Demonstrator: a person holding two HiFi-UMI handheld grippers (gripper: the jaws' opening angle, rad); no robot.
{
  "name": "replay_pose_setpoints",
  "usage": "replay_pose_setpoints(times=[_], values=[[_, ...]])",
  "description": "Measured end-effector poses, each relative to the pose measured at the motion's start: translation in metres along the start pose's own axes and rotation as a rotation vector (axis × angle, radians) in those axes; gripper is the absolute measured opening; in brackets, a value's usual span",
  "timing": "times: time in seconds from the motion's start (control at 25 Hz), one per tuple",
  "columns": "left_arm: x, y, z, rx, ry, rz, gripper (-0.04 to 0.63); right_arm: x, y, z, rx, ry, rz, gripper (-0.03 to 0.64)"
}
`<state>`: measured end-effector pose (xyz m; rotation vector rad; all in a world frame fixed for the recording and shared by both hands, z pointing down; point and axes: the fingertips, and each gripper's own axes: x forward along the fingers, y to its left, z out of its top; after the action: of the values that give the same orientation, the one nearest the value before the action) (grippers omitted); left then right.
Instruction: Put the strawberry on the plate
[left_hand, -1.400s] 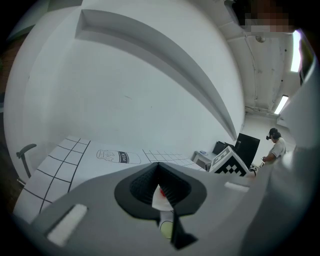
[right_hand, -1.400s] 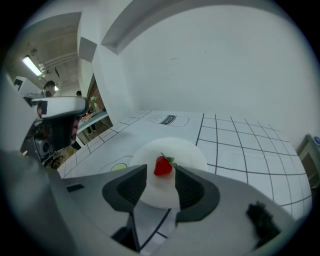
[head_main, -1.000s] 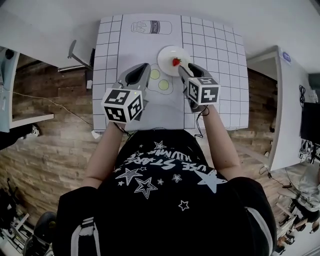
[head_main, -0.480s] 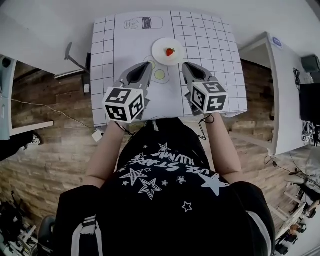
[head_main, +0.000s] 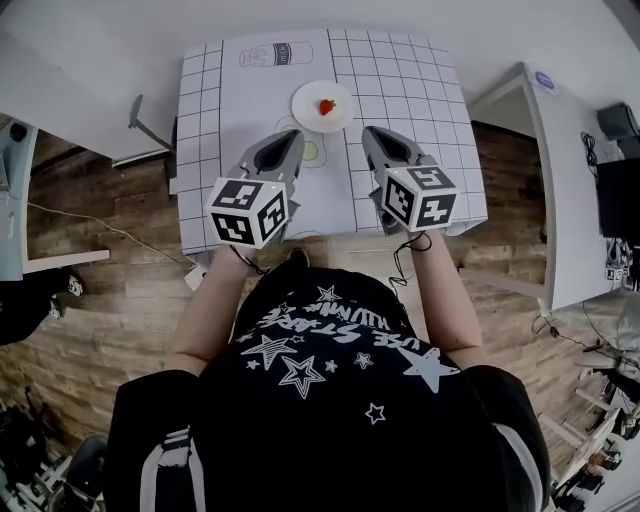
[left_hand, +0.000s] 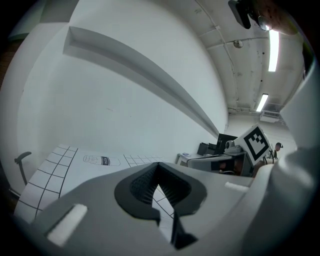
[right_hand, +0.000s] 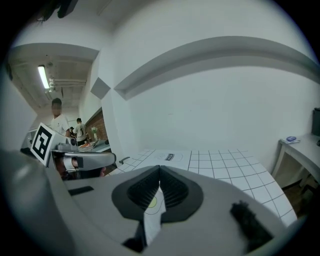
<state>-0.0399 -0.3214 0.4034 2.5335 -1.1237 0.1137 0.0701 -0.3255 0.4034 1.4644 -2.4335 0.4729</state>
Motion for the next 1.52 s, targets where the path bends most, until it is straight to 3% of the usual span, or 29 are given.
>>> replay_pose_setpoints(times=[0.2,0.6,1.52], values=[[-0.002,-0.033,-0.010,-0.006,0.018,-0.002,0.009,-0.024,-0.006,-0.009,0.026,0.020,-0.004,0.014],[-0.023,-0.098,-0.029,0.001,0.009,0.037,0.008,-0.083,-0.005,-0.028,0.027,0.013,0.089,0.014],[-0.127,-0.225,-0.084,0.006,-0.036,0.169,0.009,-0.224,0.051,-0.097,0.011,0.002,0.236,0.014]])
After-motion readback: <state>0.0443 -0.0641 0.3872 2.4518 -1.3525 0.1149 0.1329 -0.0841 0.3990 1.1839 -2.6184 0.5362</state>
